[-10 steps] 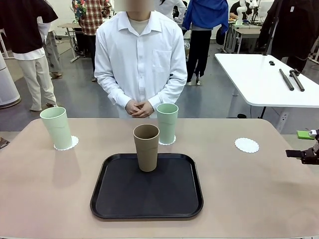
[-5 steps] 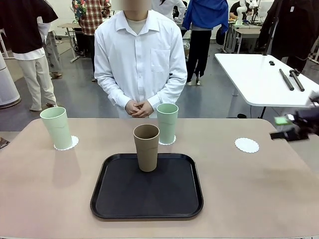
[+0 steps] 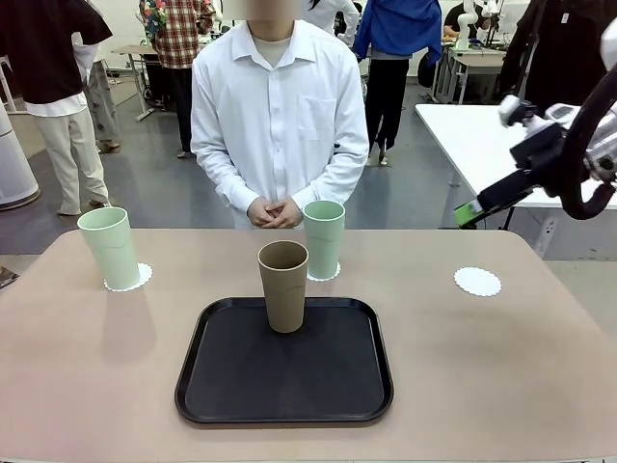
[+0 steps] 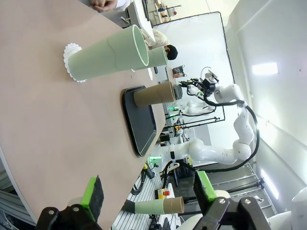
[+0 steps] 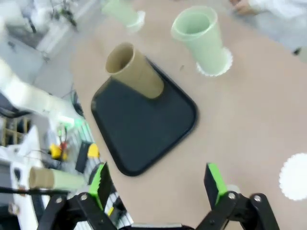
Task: Place coasters on the table and set cups on them.
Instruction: Take one Reusable plastic cup from the Flat Tray and place it on a coaster set by the human.
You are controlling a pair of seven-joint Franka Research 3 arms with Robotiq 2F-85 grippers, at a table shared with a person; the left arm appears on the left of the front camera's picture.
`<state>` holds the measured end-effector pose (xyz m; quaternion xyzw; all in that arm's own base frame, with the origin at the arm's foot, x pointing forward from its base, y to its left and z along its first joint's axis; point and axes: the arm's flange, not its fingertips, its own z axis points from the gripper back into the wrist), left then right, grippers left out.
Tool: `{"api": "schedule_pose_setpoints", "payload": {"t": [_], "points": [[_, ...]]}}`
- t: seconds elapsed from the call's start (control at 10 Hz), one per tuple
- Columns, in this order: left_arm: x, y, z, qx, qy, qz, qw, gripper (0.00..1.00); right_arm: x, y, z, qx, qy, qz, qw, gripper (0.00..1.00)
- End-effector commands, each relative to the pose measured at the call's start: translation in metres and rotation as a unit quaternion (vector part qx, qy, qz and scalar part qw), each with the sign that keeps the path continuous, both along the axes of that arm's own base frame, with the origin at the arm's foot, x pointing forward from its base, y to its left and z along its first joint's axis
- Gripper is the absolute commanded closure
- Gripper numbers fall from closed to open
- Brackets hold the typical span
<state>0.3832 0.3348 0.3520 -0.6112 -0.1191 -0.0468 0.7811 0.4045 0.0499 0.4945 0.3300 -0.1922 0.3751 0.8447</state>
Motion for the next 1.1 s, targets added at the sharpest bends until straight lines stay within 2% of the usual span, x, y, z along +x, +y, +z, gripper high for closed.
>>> {"api": "schedule_pose_setpoints", "payload": {"t": [0.0,0.2,0.5,0.6,0.7,0.8,1.0], "points": [[-0.001,0.001,0.002,0.005,0.004,0.003,1.0,0.0,-0.033,0.044,-0.004,-0.082,-0.06,0.036,0.994,0.0],[-0.001,0.001,0.002,0.005,0.004,0.003,1.0,0.0,-0.054,0.092,-0.007,-0.15,-0.089,0.071,0.982,0.0],[-0.001,0.001,0.002,0.005,0.004,0.003,1.0,0.0,-0.059,0.137,-0.038,-0.236,-0.102,0.083,0.963,0.0],[-0.001,0.001,0.002,0.005,0.004,0.003,1.0,0.0,-0.054,0.146,-0.044,-0.24,-0.099,0.088,0.962,0.0],[-0.001,0.001,0.002,0.005,0.004,0.003,1.0,0.0,-0.05,0.146,-0.051,-0.242,-0.08,0.089,0.963,0.0],[-0.001,0.001,0.002,0.005,0.004,0.003,1.0,0.0,-0.065,0.14,-0.036,-0.225,-0.109,0.102,0.963,0.0],[-0.001,0.001,0.002,0.005,0.004,0.003,1.0,0.0,-0.065,0.14,-0.036,-0.225,-0.109,0.102,0.963,0.0]]}}
